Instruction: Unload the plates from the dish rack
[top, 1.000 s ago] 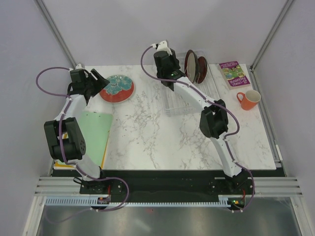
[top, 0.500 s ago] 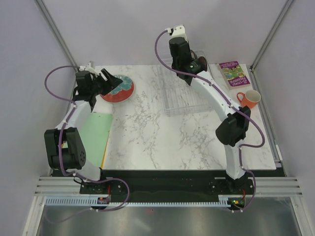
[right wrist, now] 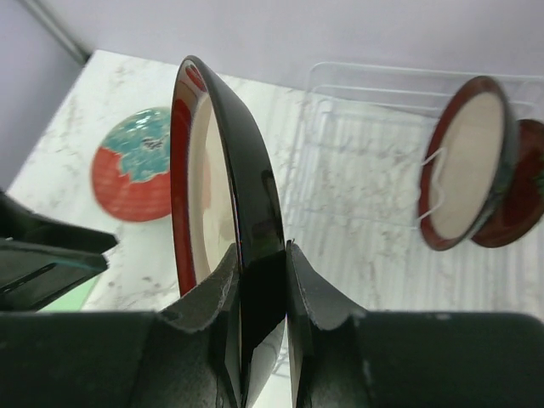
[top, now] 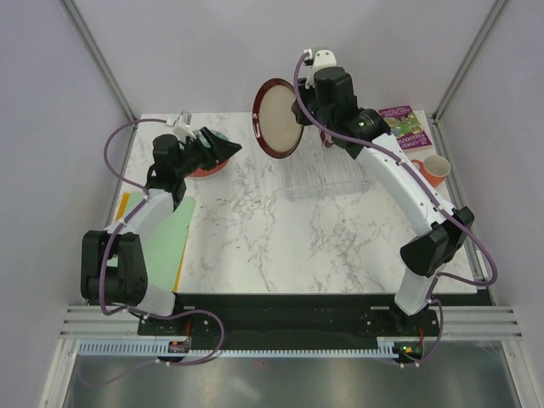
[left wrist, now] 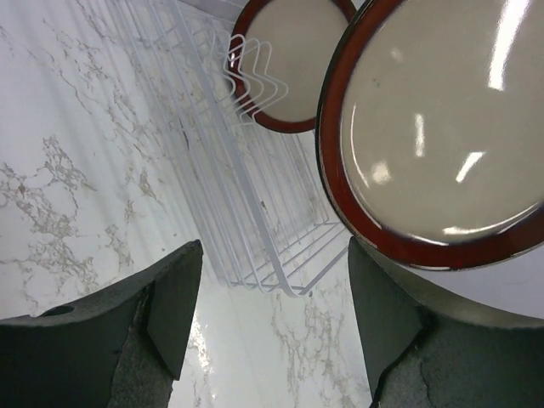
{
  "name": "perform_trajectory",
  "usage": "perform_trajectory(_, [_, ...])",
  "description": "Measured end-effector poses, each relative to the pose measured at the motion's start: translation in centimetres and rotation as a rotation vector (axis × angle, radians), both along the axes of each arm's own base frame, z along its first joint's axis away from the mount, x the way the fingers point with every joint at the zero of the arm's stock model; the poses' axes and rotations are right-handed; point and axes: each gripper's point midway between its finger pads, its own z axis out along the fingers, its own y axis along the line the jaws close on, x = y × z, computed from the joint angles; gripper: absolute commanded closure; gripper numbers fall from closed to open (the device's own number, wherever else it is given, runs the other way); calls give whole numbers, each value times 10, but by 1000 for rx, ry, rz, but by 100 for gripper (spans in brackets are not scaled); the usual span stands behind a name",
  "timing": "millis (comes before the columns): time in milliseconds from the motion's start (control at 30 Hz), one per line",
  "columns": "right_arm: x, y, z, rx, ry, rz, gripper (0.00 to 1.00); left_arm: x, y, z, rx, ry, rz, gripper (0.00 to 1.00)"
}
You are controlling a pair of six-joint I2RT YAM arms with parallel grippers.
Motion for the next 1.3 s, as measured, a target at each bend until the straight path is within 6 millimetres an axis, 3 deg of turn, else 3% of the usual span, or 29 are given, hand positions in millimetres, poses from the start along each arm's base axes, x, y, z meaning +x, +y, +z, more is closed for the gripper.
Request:
perform_trajectory(400, [-37, 33, -28, 210, 151, 153, 100, -16, -18, 36, -88, -125, -26, 23])
perform_trajectory(800, [-47, 45, -31, 329, 183, 195, 100, -18, -18, 22, -95, -101, 0, 23])
perform_trajectory(900, [-48, 42, -29, 335, 178, 194, 100, -18, -17, 18, -95, -91, 7, 36])
perform_trajectory(967, [-48, 41, -28, 340, 179, 195, 100, -18, -17, 19, -99, -94, 6, 62])
perform_trajectory(1033, [-46, 40, -29, 346, 179, 190, 100, -18, -19, 23, -113, -106, -3, 71])
perform_trajectory(1200, [-41, 36, -32, 373, 180, 181, 100, -13, -19, 25, -139, -119, -12, 70])
perform_trajectory(1300, [-38, 35, -37, 395, 187, 176, 100, -8, -21, 23, -163, -126, -33, 52])
